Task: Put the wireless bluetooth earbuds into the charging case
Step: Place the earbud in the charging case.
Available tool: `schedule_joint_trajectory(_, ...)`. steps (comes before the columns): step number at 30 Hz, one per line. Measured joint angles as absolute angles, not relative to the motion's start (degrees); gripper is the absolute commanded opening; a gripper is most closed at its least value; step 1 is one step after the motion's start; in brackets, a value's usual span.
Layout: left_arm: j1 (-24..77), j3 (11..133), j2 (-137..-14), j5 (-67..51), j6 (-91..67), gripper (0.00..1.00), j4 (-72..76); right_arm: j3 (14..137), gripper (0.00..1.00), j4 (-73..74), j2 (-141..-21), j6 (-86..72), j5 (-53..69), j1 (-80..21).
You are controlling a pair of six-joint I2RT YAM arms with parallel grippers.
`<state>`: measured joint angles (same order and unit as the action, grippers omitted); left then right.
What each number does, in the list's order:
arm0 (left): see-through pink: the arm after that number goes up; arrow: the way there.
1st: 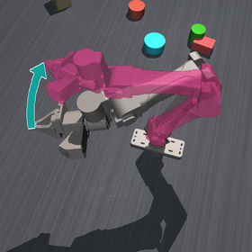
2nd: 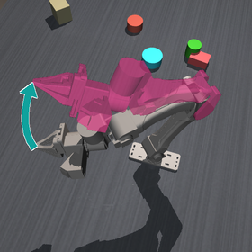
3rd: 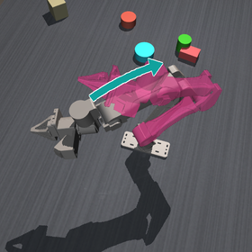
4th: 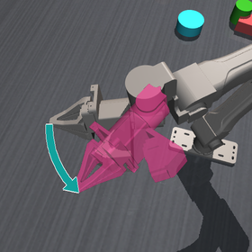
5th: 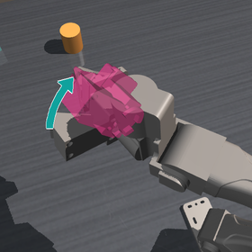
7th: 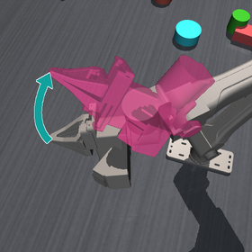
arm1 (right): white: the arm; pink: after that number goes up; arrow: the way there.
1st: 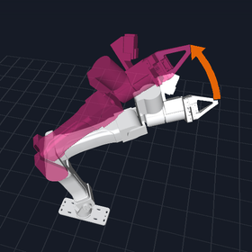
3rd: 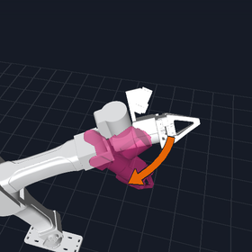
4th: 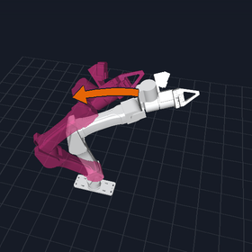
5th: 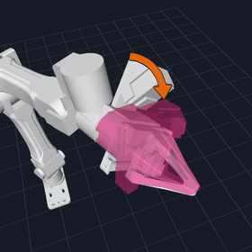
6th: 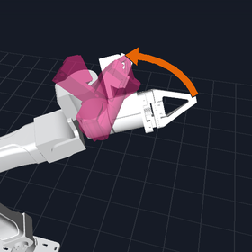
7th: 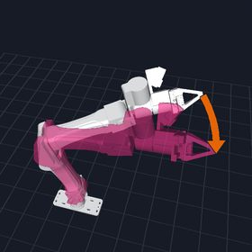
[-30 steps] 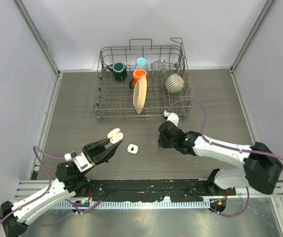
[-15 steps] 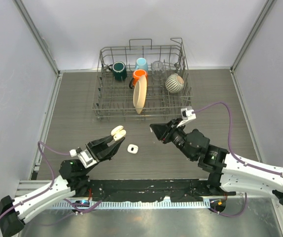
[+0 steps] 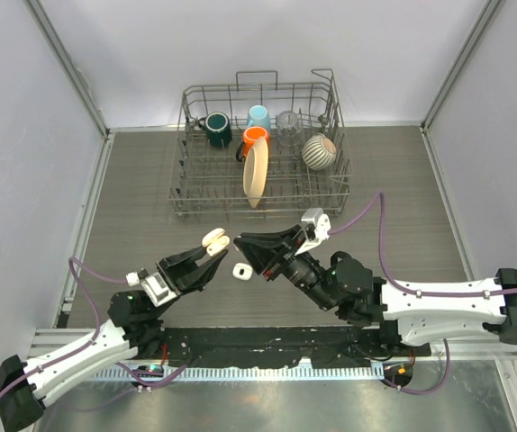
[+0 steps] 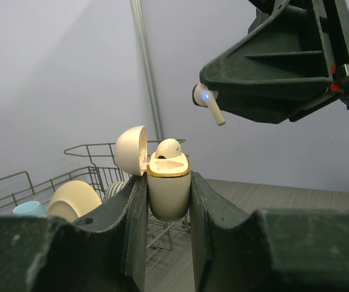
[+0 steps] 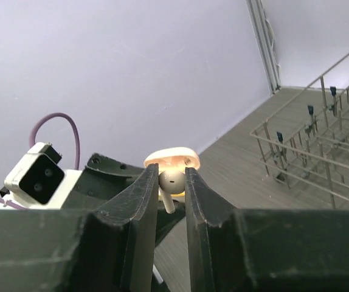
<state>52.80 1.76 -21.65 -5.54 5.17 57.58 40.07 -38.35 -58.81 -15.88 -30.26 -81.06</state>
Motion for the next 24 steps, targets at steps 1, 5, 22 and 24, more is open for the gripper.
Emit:
schedule_joint_trajectory(1, 52.8, 1.8, -21.6, -5.5, 5.2, 0.00, 57.6, 40.8, 0.01, -39.4, -59.7, -15.1, -29.9, -81.2)
schedule_joint_trajectory(5, 52.8, 1.8, -21.6, -5.6, 5.2, 0.00, 57.6, 43.0, 0.01, -41.0, -62.0, -13.3, -29.1, -81.2)
schedule_joint_trajectory(22, 52.8, 1.8, -21.9, -5.8, 4.9, 0.00, 58.0, 48.2, 0.01, -41.3, -70.5, -12.1, -26.2, -81.2)
schedule_joint_trajectory(24, 52.8, 1.8, -21.9, -6.1, 4.9, 0.00, 58.1, 48.3, 0.01, -41.3, -71.0, -12.1, -26.2, -81.2)
